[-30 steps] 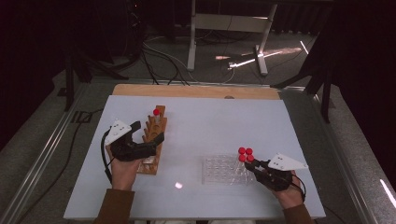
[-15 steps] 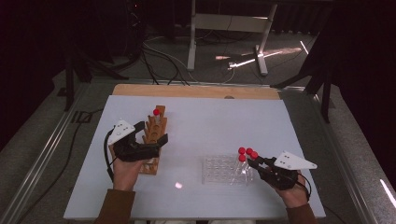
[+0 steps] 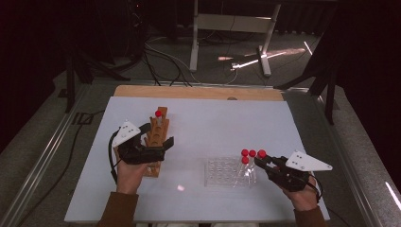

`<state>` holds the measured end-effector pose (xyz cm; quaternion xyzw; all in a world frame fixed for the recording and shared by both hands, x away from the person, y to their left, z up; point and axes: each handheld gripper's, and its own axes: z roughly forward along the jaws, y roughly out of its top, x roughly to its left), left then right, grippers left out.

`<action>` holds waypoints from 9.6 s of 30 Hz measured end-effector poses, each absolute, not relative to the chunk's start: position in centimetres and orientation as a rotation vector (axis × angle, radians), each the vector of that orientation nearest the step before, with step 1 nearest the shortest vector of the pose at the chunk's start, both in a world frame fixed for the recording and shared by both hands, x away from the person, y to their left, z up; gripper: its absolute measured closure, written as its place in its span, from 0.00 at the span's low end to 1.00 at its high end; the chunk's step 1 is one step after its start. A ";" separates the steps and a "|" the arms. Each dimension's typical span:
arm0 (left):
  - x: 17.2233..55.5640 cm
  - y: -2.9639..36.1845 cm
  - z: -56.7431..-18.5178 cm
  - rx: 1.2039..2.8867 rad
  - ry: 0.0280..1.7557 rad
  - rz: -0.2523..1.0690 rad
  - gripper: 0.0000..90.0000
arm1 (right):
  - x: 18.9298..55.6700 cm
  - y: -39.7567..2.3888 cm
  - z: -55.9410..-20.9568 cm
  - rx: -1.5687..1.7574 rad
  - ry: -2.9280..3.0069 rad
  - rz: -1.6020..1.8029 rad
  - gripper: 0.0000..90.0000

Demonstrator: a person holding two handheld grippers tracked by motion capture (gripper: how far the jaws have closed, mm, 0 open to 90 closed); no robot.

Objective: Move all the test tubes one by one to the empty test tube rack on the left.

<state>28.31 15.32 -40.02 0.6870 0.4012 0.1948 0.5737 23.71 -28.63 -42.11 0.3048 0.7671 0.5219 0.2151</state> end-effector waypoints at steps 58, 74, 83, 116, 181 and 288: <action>24.6 3.5 -38.6 1.803 0.504 0.181 0.40 | 23.4 -20.7 -41.7 0.726 2.353 1.552 0.83; 24.8 2.5 -39.4 1.871 0.486 0.108 0.79 | 23.2 -20.1 -41.7 0.697 2.379 1.545 0.83; 25.0 3.4 -39.1 1.834 0.522 0.132 0.79 | 23.5 -20.8 -41.5 0.727 2.322 1.571 0.45; 29.3 10.4 -37.2 1.697 0.746 0.354 0.79 | 24.5 -26.4 -40.8 0.905 2.089 1.517 0.00; 35.2 17.0 -42.7 1.661 1.181 0.601 0.78 | 24.5 -27.8 -40.6 0.958 2.026 1.527 0.00; 28.2 15.9 -41.3 1.557 0.950 0.455 0.01 | 26.9 -28.5 -46.9 1.000 2.177 1.349 0.64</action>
